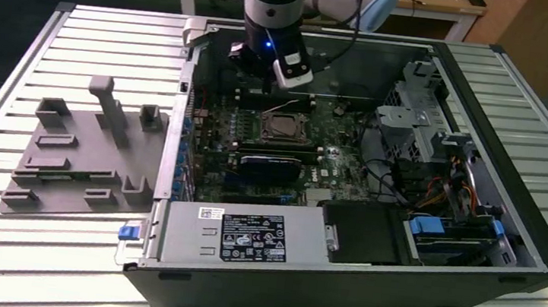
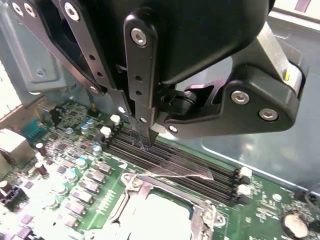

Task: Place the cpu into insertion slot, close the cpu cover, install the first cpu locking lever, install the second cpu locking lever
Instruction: 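Install the first cpu locking lever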

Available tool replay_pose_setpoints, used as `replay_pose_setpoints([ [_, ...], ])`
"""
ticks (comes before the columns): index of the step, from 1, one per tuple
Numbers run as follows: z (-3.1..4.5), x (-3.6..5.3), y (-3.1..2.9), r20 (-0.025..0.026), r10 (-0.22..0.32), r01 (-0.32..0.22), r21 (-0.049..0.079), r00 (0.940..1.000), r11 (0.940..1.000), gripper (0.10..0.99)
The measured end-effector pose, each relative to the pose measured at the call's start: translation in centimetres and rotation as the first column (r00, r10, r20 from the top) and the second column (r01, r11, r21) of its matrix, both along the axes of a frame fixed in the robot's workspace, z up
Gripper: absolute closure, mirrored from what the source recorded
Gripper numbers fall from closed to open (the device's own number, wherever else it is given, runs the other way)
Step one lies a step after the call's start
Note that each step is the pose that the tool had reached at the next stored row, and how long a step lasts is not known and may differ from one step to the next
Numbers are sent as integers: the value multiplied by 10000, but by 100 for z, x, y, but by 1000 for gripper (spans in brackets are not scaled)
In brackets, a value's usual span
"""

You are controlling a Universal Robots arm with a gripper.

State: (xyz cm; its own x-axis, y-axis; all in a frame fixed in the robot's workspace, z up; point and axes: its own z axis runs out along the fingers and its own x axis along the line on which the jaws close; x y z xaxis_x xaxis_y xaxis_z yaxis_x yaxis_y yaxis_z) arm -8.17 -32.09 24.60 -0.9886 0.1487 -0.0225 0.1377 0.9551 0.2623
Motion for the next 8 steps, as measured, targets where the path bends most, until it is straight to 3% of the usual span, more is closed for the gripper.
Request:
replay_pose_setpoints([
  [8,0,37,0,0,0,0,0,10000,10000,984],
])
